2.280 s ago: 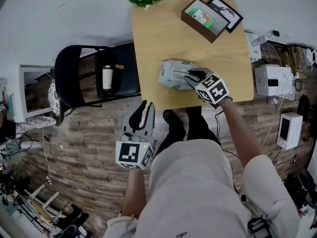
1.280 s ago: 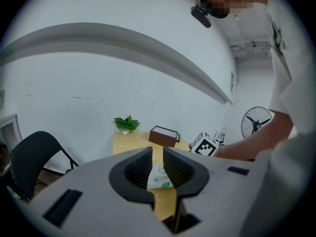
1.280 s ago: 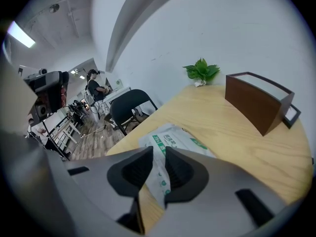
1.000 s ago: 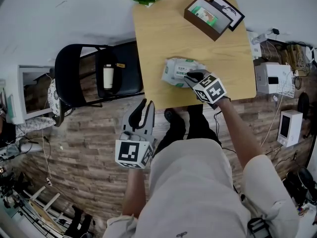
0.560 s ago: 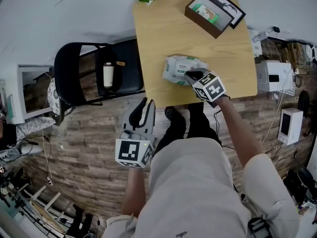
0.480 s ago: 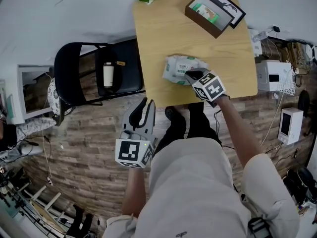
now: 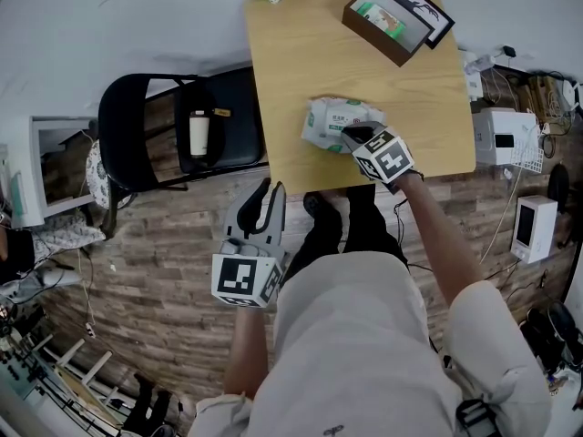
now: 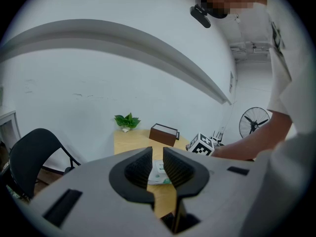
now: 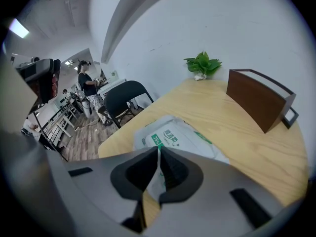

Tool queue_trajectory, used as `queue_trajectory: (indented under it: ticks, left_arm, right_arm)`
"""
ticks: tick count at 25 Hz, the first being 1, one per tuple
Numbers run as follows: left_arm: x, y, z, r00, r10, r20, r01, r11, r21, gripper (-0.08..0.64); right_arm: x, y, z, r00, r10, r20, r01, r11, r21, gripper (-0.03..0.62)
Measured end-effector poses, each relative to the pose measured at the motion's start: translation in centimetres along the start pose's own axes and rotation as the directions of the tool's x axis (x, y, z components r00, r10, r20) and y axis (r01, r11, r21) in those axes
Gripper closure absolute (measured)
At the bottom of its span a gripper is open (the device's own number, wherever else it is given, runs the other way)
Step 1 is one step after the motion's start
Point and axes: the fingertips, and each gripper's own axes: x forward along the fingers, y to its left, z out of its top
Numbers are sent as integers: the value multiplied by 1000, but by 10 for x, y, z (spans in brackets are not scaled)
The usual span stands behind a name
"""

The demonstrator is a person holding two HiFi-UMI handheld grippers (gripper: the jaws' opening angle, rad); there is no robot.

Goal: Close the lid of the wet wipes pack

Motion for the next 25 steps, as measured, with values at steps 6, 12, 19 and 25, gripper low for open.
queue_trajectory:
  ticks: [6, 12, 19, 25]
  left_arm:
    - [-1, 4, -3, 1000, -7, -4, 7, 1000, 0, 495]
    - [-2, 3, -6, 1000, -19, -6, 19, 1000, 1, 495]
    - [1, 2, -5, 1000, -30, -7, 30, 1000, -3, 495]
    - [-2, 5, -5, 999, -34, 1, 34, 999, -2, 495]
  right_arm:
    - [6, -1, -2, 999, -31, -23, 30, 999, -32, 578]
    - [7, -2, -4, 998, -60, -38, 58, 997, -49, 592]
    - [8, -3, -3, 994, -89, -61, 83, 991, -102, 592]
    - [10, 2, -6, 985, -135, -109, 116, 979, -166, 592]
